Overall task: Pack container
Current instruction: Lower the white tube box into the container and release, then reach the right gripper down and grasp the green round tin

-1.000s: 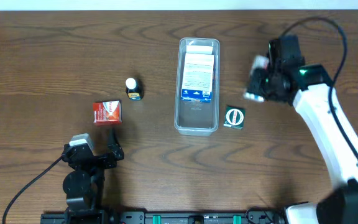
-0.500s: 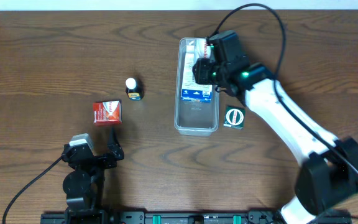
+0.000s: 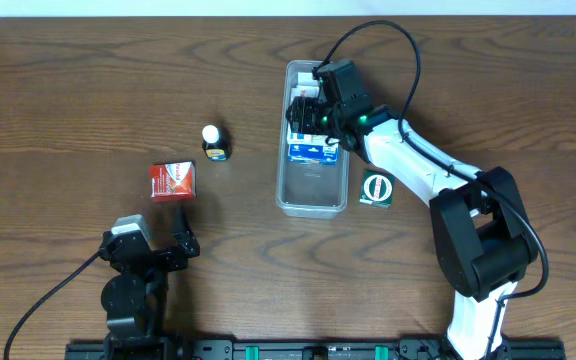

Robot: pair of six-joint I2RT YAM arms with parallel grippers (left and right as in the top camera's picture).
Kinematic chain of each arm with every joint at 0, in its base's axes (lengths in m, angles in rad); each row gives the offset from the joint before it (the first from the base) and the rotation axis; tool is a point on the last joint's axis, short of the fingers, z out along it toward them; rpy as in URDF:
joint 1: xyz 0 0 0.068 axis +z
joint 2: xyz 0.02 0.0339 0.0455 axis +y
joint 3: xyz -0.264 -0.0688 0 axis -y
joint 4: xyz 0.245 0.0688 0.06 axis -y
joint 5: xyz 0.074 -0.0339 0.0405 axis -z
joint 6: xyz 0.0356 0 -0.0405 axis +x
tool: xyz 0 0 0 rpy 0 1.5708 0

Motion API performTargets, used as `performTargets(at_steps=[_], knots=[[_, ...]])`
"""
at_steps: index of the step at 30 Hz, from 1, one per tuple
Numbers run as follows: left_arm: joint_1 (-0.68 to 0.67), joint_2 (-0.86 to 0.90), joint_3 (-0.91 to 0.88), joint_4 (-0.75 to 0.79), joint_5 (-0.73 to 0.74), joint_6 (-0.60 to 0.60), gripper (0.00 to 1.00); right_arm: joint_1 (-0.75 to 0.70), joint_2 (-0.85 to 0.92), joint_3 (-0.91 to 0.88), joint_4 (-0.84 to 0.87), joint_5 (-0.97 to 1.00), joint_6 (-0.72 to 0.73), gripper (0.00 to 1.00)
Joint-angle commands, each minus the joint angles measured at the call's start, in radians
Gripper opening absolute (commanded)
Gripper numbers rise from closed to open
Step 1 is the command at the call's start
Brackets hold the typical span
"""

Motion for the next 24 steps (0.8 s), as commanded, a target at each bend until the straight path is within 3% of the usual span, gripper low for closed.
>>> performTargets(at_steps=[1, 7, 14, 19, 24], knots=[[-0.002, -0.001, -0.023, -0.013, 0.007, 0.014, 0.98, 0.0, -0.005, 0.0, 0.006, -0.025, -0.01, 0.61], [-0.002, -0.001, -0.023, -0.013, 0.007, 0.014, 0.98, -0.013, -0.013, 0.0, -0.005, -0.135, -0.011, 0.44], [-0.002, -0.001, -0.023, -0.013, 0.007, 0.014, 0.98, -0.066, -0.188, 0.0, -0.142, -0.141, -0.128, 0.54], [-0.002, -0.001, -0.023, -0.013, 0.007, 0.014, 0.98, -0.13, -0.41, 0.0, -0.367, -0.092, -0.218, 0.64], [-0.002, -0.001, -0.023, -0.013, 0.007, 0.014, 0.98, -0.199, -0.538, 0.0, -0.622, 0.078, -0.226, 0.77]])
